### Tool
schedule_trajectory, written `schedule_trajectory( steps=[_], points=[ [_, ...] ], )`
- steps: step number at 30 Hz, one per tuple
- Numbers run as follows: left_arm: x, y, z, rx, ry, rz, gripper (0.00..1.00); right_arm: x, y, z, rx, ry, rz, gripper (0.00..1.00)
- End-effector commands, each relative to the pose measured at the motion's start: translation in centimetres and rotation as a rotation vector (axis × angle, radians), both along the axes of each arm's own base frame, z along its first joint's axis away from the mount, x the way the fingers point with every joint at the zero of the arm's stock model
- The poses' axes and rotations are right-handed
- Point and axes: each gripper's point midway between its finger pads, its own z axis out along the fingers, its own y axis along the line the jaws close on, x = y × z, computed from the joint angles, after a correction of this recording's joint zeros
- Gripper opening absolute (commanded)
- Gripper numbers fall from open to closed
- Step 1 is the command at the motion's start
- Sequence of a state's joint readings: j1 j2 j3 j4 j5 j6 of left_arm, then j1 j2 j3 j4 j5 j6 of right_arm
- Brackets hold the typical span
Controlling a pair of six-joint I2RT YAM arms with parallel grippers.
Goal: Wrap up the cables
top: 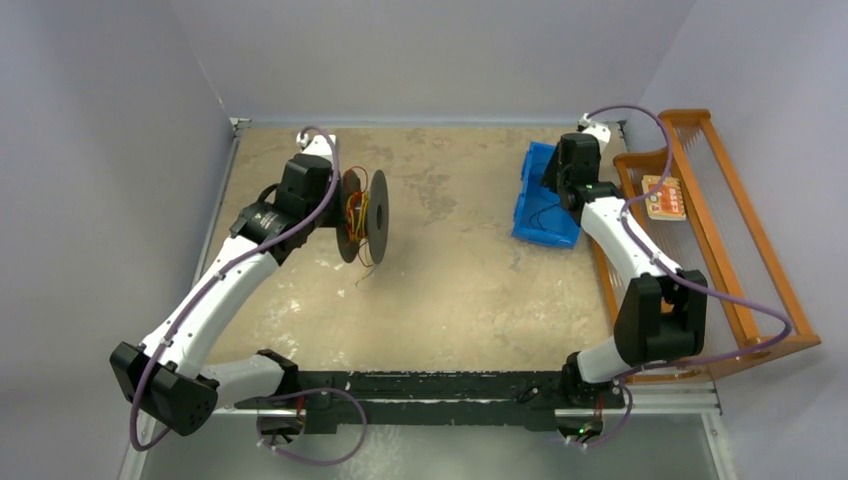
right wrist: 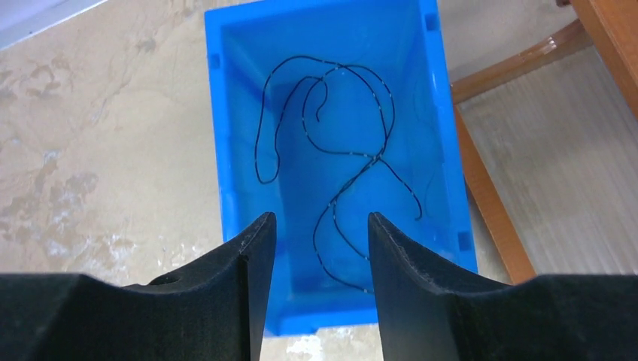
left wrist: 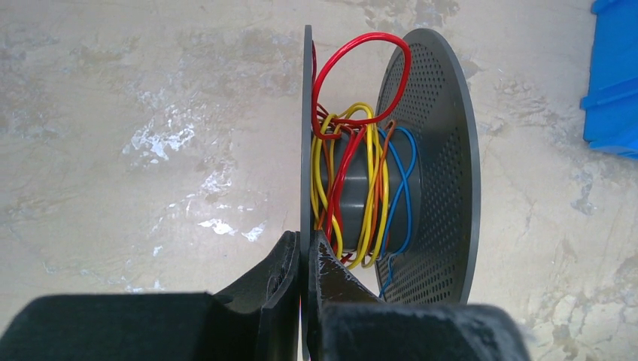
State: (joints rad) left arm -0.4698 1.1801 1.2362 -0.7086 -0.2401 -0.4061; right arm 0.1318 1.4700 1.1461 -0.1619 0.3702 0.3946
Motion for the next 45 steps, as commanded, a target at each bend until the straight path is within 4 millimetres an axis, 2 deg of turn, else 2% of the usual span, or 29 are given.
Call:
schedule_trajectory(
  steps=[1,4,10,18,26,35,45],
  points=[
    [1.9,-0.7,2.7,-0.052,-0.151,0.005,0.00,3.1,-0.1,2.0,0.049,-0.093,-0.005,0.49],
    [1.9,-0.8,2.5,-0.062,-0.170,0.001,0.00,4.3,-0.2,1.0,0.051,-0.075,-0.010,0.45],
    [1.7,-0.6,2.6,-0.076,-0.202,0.005,0.00,6.7,-0.6,-1.8,0.053,-0.036,-0.025,0.43],
    [1.2,0.0,0.7,-0.052,-0.192,0.010,0.00,9.2,-1.0,-4.8,0.070,0.011,-0.011,0.42],
    [1.0,0.4,0.2,-0.030,-0.187,0.012,0.00,10.7,-1.6,-6.8,0.097,0.030,0.000,0.42],
    [1.1,0.3,0.0,-0.031,-0.181,0.009,0.00,11.4,-0.9,-9.6,0.129,0.065,0.023,0.42],
    [1.1,0.2,-0.1,-0.032,-0.178,0.004,0.00,12.3,0.0,-11.0,0.174,0.071,0.041,0.38]
  ],
)
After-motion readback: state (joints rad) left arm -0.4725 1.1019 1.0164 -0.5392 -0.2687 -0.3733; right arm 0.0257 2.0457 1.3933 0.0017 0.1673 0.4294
